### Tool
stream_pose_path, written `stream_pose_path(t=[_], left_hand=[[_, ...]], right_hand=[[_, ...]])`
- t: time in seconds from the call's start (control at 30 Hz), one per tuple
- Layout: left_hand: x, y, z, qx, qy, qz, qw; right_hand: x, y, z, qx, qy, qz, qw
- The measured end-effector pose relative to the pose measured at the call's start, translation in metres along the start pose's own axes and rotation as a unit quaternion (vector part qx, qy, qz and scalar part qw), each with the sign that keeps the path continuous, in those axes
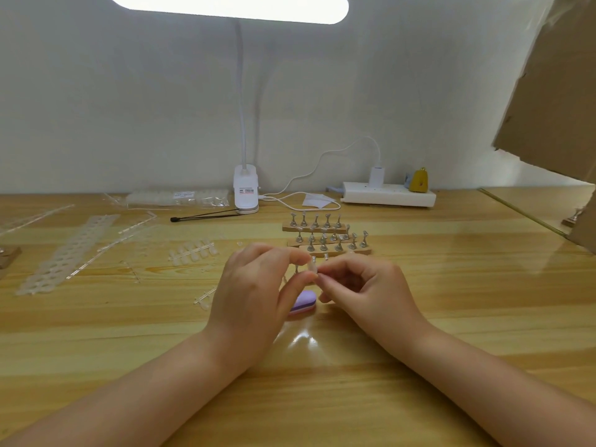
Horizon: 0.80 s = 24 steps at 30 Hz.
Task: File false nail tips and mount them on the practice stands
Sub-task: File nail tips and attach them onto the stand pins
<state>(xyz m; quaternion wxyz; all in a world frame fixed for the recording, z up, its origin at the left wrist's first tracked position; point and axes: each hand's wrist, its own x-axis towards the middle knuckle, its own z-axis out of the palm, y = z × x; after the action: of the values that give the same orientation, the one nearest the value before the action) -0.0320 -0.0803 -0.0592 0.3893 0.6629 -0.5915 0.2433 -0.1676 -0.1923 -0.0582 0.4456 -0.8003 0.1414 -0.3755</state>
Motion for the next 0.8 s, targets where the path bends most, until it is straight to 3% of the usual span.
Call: stream_pose_path(t=[0.8], left_hand=[[0.0016,0.0019,-0.0037,-0.044,-0.023,-0.025,0.998]], right_hand=[[-0.0018,0.0042,-0.0025,-0.036,-0.023,-0.078,0.996]])
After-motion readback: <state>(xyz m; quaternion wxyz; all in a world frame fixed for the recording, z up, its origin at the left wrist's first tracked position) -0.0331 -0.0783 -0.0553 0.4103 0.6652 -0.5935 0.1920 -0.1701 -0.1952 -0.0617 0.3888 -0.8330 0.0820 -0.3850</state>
